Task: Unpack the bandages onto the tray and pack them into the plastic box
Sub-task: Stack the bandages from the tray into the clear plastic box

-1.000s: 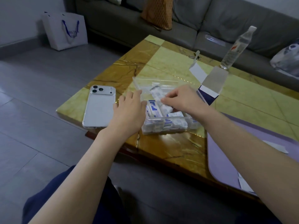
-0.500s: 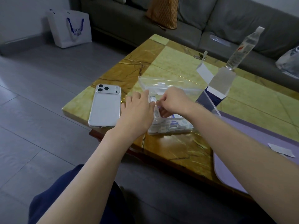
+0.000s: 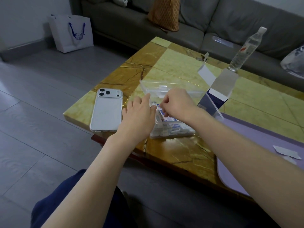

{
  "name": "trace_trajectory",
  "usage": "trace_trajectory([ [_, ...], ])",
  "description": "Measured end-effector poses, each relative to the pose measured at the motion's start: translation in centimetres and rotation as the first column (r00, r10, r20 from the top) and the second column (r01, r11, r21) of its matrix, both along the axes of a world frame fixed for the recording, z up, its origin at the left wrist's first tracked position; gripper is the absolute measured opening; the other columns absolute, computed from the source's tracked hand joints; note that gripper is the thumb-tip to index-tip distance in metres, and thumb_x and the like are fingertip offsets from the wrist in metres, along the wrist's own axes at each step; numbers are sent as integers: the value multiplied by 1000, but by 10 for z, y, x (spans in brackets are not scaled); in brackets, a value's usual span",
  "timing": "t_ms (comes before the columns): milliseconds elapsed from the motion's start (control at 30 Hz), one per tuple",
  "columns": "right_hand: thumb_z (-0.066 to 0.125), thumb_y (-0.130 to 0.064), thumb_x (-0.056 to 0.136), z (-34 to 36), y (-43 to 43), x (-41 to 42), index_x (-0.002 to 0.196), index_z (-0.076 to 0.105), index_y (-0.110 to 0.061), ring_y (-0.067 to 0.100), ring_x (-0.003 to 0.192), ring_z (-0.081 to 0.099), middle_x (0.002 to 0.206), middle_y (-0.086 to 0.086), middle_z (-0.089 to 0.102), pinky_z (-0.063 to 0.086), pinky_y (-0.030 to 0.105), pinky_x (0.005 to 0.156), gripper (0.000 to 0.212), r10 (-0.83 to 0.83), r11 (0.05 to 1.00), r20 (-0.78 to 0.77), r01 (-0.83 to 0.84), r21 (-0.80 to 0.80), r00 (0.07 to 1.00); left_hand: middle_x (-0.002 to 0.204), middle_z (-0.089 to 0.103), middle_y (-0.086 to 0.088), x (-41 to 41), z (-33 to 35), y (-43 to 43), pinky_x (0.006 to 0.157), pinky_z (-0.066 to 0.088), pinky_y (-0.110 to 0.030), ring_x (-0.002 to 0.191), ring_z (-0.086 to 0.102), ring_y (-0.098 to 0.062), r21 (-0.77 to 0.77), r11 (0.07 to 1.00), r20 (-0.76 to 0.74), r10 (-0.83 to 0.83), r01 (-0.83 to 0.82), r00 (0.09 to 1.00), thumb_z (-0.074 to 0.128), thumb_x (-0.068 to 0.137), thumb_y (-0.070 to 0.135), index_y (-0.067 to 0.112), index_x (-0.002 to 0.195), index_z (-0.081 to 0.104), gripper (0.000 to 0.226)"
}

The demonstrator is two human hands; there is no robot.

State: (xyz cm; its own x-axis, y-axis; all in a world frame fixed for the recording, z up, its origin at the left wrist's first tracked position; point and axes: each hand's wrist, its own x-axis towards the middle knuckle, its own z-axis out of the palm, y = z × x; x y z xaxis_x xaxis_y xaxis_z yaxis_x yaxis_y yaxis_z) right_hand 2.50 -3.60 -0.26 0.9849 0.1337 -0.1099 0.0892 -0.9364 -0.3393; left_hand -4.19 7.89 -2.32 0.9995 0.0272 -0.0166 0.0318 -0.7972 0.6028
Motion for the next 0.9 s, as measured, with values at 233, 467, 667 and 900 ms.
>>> trace_trajectory([
  [233,51,-10,91,1,-25,4,82,66,-1,29,75,69,83,15,68,58,41,74,19,-98,995,-42,99,22,994,150,26,-7,0,0,-2,110,20,-43,138,21,-26,-11,1000,3,7,-7,1000,26,102,31,19,149,15,50],
  [467,54,-16,92,-2,-19,-2,90,68,0,26,79,69,86,14,70,57,43,78,21,-51,995,-111,60,78,993,148,28,-7,0,-1,-2,109,21,-43,136,23,-26,-8,1000,0,13,-13,1000,25,102,31,20,149,14,50],
  [667,57,-17,90,-1,-17,-3,92,68,-1,25,81,69,89,13,70,56,42,80,20,-30,999,-157,36,40,987,147,30,-8,0,-1,-4,108,22,-42,135,25,-26,-10,1000,0,20,-20,1000,25,102,31,19,149,16,49],
  [900,54,-18,92,0,-19,-7,91,70,-1,24,82,68,89,12,70,55,42,83,23,8,999,-141,0,53,990,148,30,-7,2,-2,-4,109,22,-43,136,25,-26,-24,1000,1,19,-19,1000,25,102,30,19,149,16,49],
])
